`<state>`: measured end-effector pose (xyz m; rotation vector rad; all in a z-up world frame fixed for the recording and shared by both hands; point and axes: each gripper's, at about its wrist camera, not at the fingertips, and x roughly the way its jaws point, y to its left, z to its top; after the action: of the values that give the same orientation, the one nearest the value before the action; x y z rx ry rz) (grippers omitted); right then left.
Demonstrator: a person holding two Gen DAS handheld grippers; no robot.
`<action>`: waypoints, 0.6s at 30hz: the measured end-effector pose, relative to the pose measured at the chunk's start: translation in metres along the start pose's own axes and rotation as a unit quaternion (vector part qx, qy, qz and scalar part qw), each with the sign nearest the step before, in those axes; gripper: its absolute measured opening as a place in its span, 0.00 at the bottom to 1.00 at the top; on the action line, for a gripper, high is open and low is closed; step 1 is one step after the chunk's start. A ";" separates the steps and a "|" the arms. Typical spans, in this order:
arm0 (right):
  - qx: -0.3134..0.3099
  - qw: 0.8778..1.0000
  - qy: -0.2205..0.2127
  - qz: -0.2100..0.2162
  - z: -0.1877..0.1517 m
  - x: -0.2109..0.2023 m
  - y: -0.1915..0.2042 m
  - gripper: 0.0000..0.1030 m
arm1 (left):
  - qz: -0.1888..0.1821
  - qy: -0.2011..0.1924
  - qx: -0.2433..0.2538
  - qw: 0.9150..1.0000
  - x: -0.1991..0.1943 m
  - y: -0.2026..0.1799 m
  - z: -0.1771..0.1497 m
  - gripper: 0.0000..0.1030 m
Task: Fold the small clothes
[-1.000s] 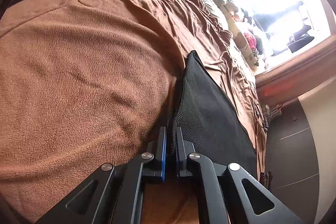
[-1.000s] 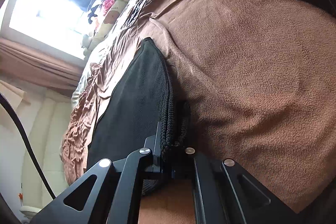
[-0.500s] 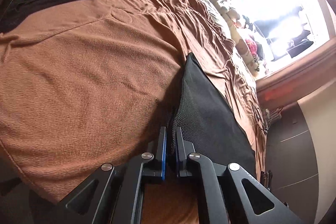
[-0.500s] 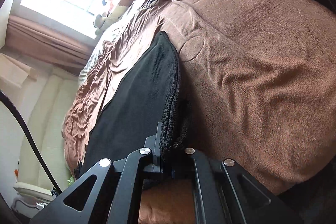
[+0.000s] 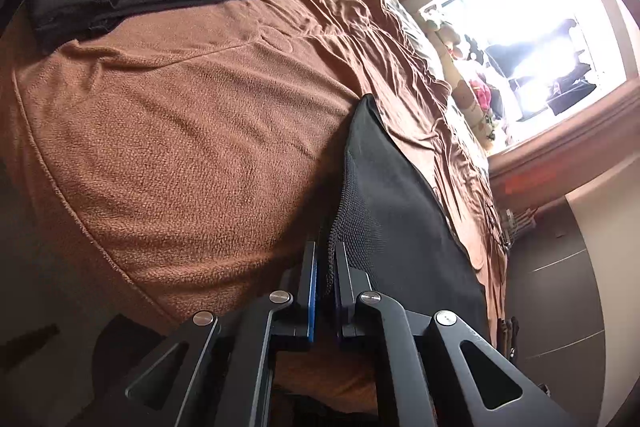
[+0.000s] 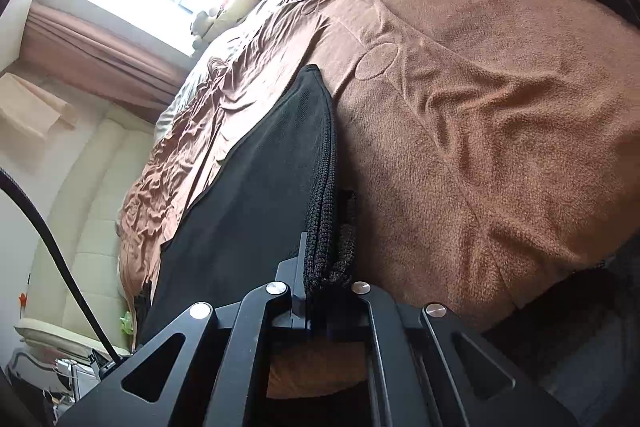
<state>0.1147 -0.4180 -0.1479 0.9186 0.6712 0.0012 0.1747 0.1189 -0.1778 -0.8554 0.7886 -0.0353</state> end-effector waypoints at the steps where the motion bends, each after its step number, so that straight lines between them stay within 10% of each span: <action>1: -0.001 1.000 0.000 -0.002 -0.003 -0.002 -0.001 0.00 | 0.000 0.000 0.001 1.000 -0.001 0.001 -0.001 0.06; 14: 0.003 1.000 0.006 -0.027 -0.019 -0.025 -0.008 0.05 | 0.001 0.046 -0.013 0.999 0.009 0.019 -0.015 0.09; 18: -0.034 0.998 -0.019 -0.057 -0.019 -0.044 0.008 0.21 | -0.016 0.050 -0.025 0.998 0.008 0.026 -0.020 0.33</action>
<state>0.0713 -0.4117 -0.1262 0.8126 0.6838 -0.0944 0.1609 0.1202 -0.2084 -0.9196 0.8723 -0.0872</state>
